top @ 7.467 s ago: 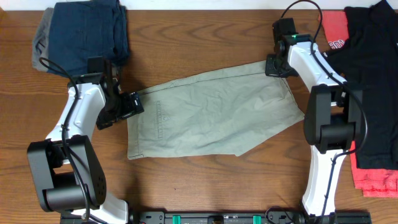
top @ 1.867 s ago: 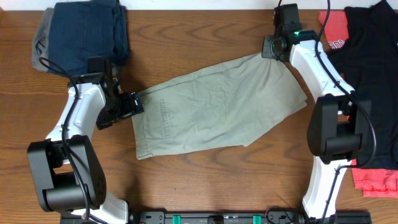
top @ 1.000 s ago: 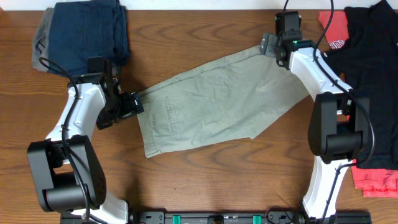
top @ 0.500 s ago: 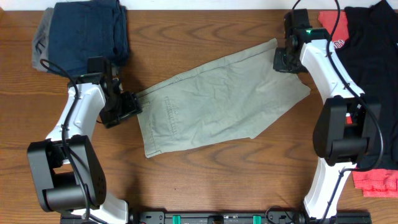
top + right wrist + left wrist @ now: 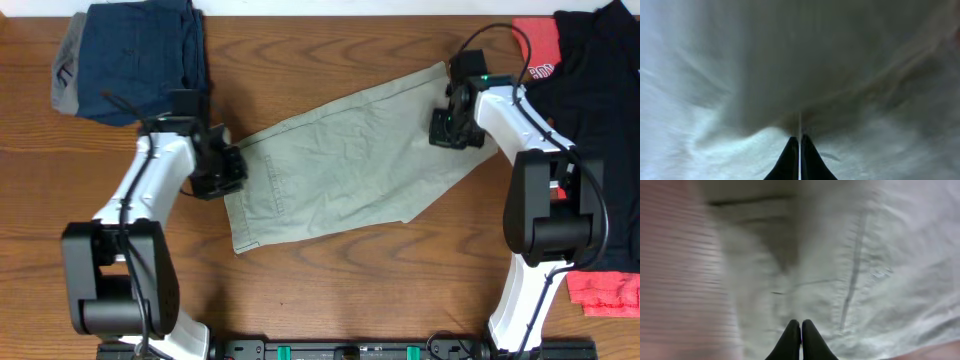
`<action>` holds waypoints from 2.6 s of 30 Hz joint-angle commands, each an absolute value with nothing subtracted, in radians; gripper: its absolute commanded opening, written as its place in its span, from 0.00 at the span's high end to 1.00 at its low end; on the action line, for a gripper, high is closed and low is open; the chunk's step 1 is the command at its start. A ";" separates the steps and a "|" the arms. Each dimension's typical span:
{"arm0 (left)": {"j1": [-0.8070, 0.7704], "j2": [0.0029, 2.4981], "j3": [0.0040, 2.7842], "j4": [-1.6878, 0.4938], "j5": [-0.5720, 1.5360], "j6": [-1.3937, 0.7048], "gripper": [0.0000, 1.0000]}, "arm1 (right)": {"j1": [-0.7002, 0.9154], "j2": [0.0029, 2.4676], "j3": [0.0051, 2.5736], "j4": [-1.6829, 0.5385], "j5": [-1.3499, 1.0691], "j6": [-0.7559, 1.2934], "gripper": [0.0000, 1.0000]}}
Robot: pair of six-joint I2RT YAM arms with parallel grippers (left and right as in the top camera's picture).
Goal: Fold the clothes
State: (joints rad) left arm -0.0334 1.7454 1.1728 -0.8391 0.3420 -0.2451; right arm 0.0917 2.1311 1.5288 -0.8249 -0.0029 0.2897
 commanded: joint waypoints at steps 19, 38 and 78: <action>-0.176 1.865 1.161 -0.783 0.310 -0.321 0.94 | 0.099 2.115 1.456 -0.933 0.018 0.425 0.99; -0.054 1.999 1.161 -0.936 0.046 -0.492 0.94 | 0.197 2.075 1.456 -1.111 0.127 0.543 0.99; 0.093 1.999 1.161 -0.916 0.059 -0.446 0.94 | 0.281 2.127 1.457 -0.669 -0.097 0.204 0.99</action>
State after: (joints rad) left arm 0.0834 1.9518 1.1881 -0.9642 0.1383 -0.4484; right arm 0.3157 2.1170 1.4574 -0.6704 -0.1757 0.2218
